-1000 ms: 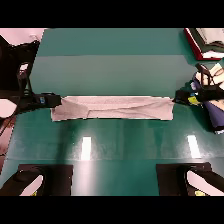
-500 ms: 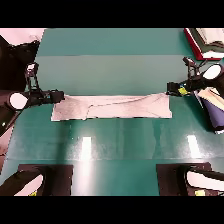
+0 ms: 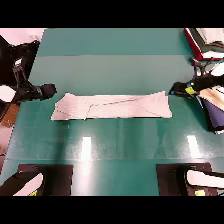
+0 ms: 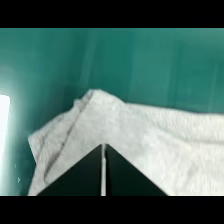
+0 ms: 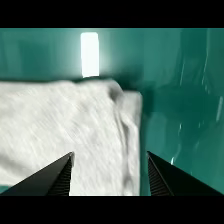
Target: Fold the shirts.
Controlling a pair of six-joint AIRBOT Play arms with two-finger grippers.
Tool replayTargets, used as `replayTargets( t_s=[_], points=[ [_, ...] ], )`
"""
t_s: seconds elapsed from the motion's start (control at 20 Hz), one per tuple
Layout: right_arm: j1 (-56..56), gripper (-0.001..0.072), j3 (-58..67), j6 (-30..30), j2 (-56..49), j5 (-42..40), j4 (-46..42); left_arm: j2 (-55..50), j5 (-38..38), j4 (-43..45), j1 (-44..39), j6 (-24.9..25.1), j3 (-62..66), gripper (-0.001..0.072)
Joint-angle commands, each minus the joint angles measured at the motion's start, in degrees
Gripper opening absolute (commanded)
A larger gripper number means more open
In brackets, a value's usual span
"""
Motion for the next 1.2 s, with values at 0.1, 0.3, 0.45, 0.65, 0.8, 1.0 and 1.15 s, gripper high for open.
replayTargets(
  t_s=[0.1,0.3,0.45,0.65,0.8,1.0,1.15],
  points=[
    [-10.23,0.0525,-5.92,-10.67,-3.69,6.43,12.15,-0.02,-8.74,-7.58,0.24,9.79,0.92,0.0023],
    [-12.0,0.0524,-7.21,-12.81,-8.63,6.34,16.04,-0.02,-13.92,-9.94,0.24,11.26,0.92,0.0023],
    [-10.05,0.0503,-7.21,-14.05,-11.82,6.54,17.59,-0.02,-14.82,-9.73,-2.95,12.02,0.92,0.0023],
    [-6.23,0.0396,-7.21,-16.9,-14.71,4.63,24.98,-0.04,-12.81,-9.75,-9.86,10.56,0.92,0.0022],
    [-4.31,0.0009,-7.08,-21.2,-14.71,3.23,29.11,-0.09,-11.34,-9.77,-14.03,9.81,0.92,0.0022],
    [-3.96,0.001,-7.06,-22.43,-10.05,3.41,31.98,-5.84,-10.73,-9.77,-19.96,7.91,4.31,0.0022],
    [-3.32,0.0008,-6.16,-22.27,-2.93,4.46,32.57,-16.48,-10.8,-9.77,-25.44,7.96,12.7,0.0022]
  ],
)
